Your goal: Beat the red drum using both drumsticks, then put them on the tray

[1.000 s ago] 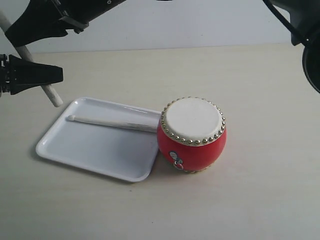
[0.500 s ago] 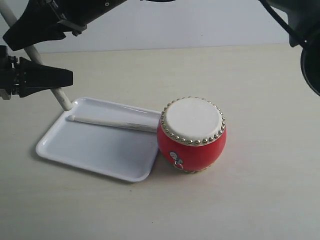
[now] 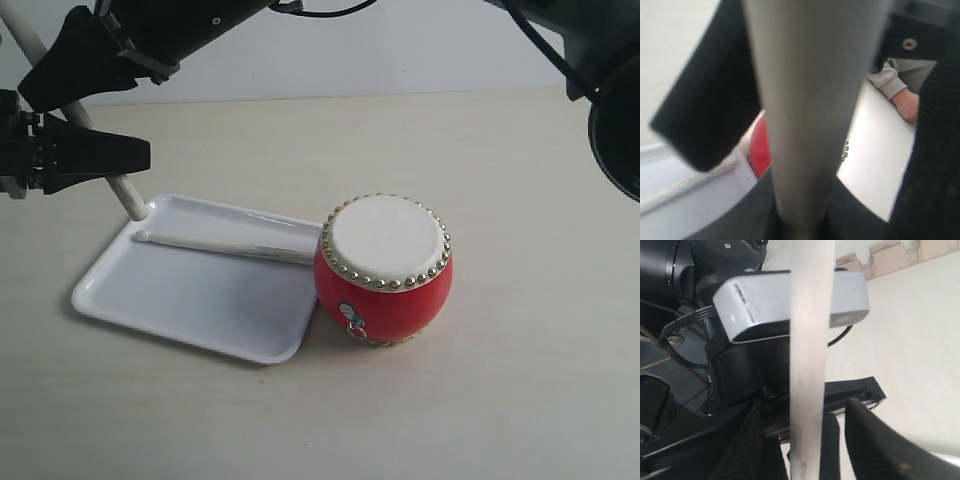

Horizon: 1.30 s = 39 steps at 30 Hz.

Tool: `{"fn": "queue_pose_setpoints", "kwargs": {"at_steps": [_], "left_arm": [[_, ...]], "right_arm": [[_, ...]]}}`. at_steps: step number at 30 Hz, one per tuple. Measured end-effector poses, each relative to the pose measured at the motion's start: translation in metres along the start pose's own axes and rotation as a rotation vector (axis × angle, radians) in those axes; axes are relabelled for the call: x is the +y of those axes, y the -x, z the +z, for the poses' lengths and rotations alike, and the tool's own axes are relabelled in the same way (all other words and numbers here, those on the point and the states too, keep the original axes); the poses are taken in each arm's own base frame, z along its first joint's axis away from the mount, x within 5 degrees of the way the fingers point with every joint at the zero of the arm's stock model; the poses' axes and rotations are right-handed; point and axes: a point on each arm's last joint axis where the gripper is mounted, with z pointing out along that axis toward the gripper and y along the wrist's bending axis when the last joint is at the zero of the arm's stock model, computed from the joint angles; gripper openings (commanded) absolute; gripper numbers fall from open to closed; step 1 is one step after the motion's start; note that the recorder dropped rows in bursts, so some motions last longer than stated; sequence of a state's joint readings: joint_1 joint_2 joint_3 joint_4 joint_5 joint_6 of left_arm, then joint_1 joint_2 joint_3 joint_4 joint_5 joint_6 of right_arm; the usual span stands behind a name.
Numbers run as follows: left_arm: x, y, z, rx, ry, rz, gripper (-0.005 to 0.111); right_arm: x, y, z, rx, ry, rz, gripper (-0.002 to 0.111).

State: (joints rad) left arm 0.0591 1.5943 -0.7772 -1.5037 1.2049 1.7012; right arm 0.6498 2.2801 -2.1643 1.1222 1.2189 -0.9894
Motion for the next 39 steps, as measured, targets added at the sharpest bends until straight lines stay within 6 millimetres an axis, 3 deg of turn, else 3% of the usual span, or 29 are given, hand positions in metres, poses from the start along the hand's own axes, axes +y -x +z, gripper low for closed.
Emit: {"fn": "queue_pose_setpoints", "kwargs": {"at_steps": [2, 5, 8, 27, 31, 36, 39], "left_arm": [[-0.001, 0.000, 0.001, 0.002, -0.003, 0.001, 0.000], [-0.001, 0.000, 0.002, -0.002, -0.005, 0.000, 0.000], [-0.001, 0.001, 0.002, -0.006, -0.005, -0.002, 0.000], [-0.001, 0.001, 0.002, -0.006, -0.009, -0.024, 0.002], [-0.002, 0.001, 0.002, -0.007, -0.013, -0.031, 0.022], [-0.002, 0.001, 0.002, -0.007, -0.015, -0.036, 0.073], [-0.002, 0.001, 0.002, -0.007, -0.015, -0.038, 0.089]], "right_arm": [[-0.002, -0.001, 0.002, -0.005, 0.001, 0.010, 0.037], [-0.002, -0.001, 0.002, -0.019, 0.012, 0.019, 0.014], [-0.001, 0.000, 0.002, -0.025, 0.018, 0.022, 0.001], [-0.001, 0.000, 0.002, -0.025, 0.018, 0.032, 0.000], [0.000, 0.001, 0.001, -0.023, 0.015, 0.030, 0.000], [0.009, 0.009, -0.007, -0.022, -0.001, 0.000, 0.000], [0.012, 0.011, -0.010, -0.016, -0.011, 0.004, 0.000]]}}
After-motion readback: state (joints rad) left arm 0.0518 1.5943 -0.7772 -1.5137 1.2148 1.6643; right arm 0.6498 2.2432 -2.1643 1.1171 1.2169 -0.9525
